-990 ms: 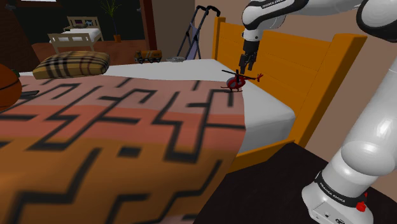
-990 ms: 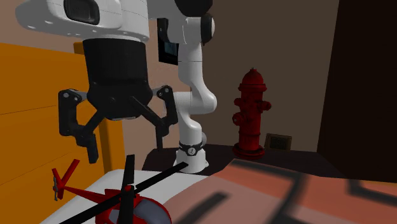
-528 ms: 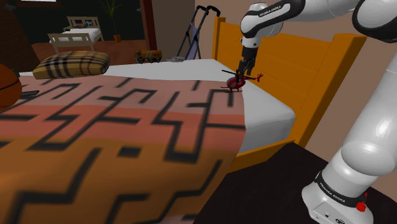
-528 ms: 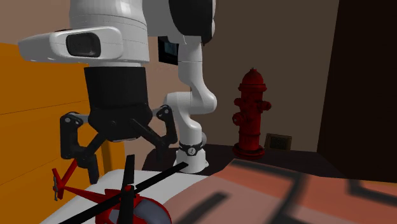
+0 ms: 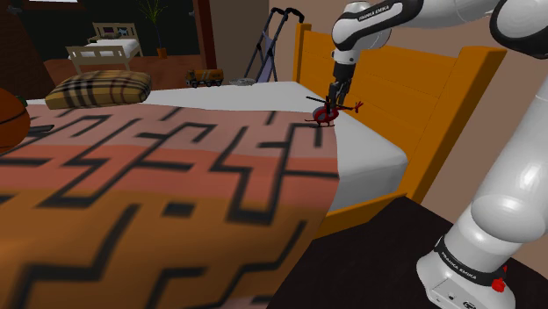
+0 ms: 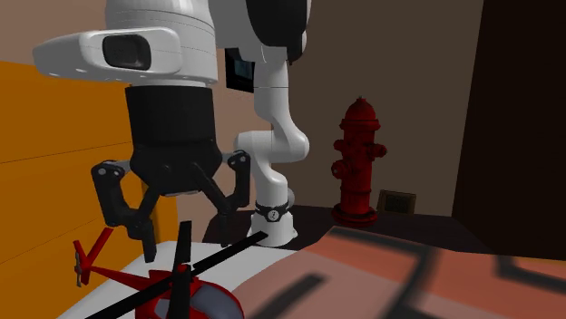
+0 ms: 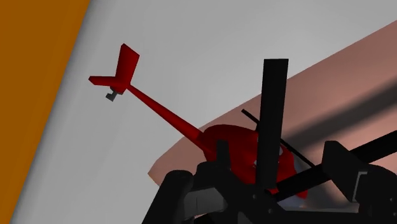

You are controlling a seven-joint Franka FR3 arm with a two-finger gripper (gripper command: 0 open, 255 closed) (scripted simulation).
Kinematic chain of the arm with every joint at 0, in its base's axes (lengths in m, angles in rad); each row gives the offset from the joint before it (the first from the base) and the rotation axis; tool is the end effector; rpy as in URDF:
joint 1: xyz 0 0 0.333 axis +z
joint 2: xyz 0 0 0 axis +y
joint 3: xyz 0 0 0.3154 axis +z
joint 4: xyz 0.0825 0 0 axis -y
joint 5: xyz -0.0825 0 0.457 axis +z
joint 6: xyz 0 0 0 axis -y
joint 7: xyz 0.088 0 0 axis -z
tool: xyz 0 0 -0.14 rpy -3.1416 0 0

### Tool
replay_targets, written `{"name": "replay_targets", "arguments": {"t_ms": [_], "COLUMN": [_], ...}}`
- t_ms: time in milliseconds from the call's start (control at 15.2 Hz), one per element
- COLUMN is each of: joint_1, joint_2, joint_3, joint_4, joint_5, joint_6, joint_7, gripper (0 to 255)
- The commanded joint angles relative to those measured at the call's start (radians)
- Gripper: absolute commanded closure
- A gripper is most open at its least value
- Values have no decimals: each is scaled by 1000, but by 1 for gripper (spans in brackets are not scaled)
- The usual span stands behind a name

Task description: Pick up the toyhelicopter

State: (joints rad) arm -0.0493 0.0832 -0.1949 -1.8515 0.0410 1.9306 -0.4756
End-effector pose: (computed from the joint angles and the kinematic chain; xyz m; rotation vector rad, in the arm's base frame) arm 0.6343 -0.1520 0.4156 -3.1015 -0.3387 -0.0087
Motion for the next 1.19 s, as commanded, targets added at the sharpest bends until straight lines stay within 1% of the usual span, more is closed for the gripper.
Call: {"name": "replay_targets", "arguments": {"t_ms": [0,1056,1122], "joint_1": [-4,-5,-5], "joint_2": [11,-3,-3], "joint_3": [-5,-4,-4], "joint_4": [-8,179,181], "joint_5": [-6,-10,-11], "joint_6": [-1,-202,-204], "joint_7": [0,7,7], "gripper": [255,255,255]}}
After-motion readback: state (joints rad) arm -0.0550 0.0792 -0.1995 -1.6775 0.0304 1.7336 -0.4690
